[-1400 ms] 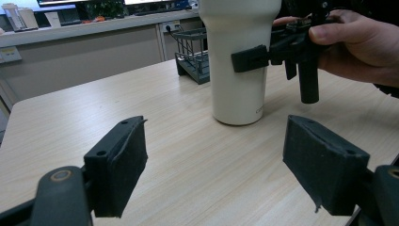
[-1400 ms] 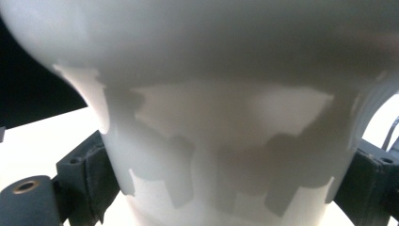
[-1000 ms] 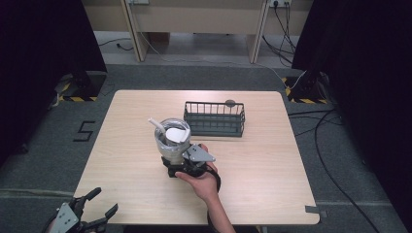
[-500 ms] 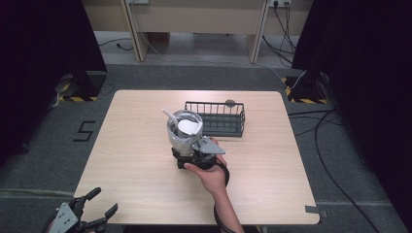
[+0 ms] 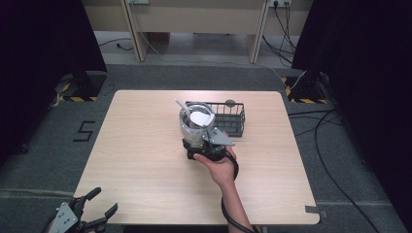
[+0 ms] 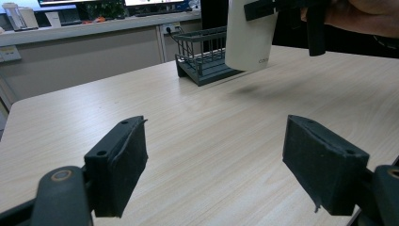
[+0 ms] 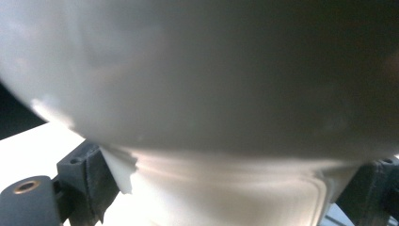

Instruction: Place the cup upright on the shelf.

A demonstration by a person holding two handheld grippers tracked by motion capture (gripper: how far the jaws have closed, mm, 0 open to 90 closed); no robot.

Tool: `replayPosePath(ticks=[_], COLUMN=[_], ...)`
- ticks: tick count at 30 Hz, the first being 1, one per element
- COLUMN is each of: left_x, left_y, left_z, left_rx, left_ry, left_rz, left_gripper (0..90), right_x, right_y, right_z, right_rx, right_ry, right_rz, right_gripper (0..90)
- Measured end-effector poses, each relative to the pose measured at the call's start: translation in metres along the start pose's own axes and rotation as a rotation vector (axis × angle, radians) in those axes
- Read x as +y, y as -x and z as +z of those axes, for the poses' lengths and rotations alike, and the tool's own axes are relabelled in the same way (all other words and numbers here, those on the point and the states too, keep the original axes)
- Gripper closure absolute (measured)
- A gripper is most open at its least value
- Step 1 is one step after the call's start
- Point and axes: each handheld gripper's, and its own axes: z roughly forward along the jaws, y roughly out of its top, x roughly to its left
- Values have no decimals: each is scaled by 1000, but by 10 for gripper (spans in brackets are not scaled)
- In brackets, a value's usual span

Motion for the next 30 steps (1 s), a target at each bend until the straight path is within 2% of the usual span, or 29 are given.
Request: replayPosePath(ticks=[12, 18, 30], left_x=[0, 0, -1], left_y=[0, -1, -1], left_z=[0, 0, 0], left_rx=[1, 1, 3], left_ry=[3, 1, 0], left_rz=[-5, -6, -8], left_gripper=[218, 219, 220], right_x=[17, 22, 37], right_y=[24, 34, 52], right_z=[-5, -2, 3], right_rx=[-60, -71, -113], right_ry=[-6, -23, -19], right_rz=[3, 11, 21], right_gripper=[104, 104, 103])
